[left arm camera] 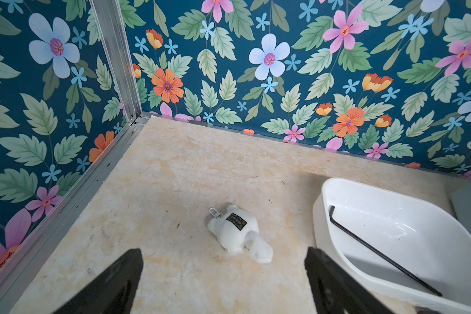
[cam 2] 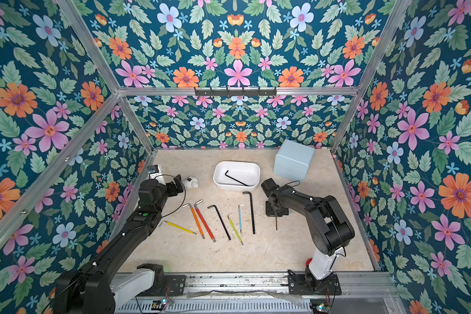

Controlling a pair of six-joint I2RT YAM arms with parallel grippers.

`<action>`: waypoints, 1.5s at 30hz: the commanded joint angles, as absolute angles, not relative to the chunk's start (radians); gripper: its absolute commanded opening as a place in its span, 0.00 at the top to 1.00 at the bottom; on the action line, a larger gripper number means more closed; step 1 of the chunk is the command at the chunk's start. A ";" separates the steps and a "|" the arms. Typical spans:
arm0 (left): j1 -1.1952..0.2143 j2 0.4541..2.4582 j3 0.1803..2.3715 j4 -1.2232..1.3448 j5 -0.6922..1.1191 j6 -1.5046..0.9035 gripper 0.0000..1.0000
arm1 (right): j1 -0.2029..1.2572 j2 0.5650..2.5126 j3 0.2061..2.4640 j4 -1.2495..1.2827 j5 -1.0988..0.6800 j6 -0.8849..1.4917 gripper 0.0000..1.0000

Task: Put the hex key on the desktop into the storage box
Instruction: Pick up the Allen key from the center of the board, then place the Allen key in the storage box.

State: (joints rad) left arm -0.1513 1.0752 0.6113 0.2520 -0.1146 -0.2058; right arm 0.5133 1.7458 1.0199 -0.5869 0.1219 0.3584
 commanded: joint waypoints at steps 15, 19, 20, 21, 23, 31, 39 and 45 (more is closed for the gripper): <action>-0.152 1.052 0.609 0.247 -0.128 -0.202 0.01 | 0.517 1.666 1.244 -0.697 0.012 0.005 1.00; -0.152 1.052 0.611 0.247 -0.129 -0.204 0.01 | 0.517 1.666 1.357 -0.687 -0.044 -0.112 1.00; -0.152 1.054 0.610 0.247 -0.129 -0.204 0.01 | 0.516 1.669 1.392 -0.689 -0.057 -0.140 1.00; -0.152 1.054 0.611 0.247 -0.128 -0.204 0.01 | 0.517 1.683 1.433 -0.691 -0.068 -0.168 1.00; -0.152 1.054 0.610 0.247 -0.130 -0.203 0.01 | 0.518 1.723 1.516 -0.692 -0.087 -0.216 1.00; -0.152 1.048 0.606 0.245 -0.137 -0.198 0.00 | 0.536 2.015 1.893 -0.671 -0.154 -0.398 1.00; -0.154 1.051 0.604 0.248 -0.149 -0.186 0.01 | 0.552 2.424 2.384 -0.798 -0.097 -0.491 1.00; -0.158 1.047 0.602 0.248 -0.155 -0.183 0.01 | 0.568 2.487 2.404 -0.797 -0.090 -0.510 1.00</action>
State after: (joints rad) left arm -0.1577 1.0485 0.6037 0.2459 -0.1410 -0.1982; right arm 0.5610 2.4718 2.3966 -0.7650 -0.1032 -0.4782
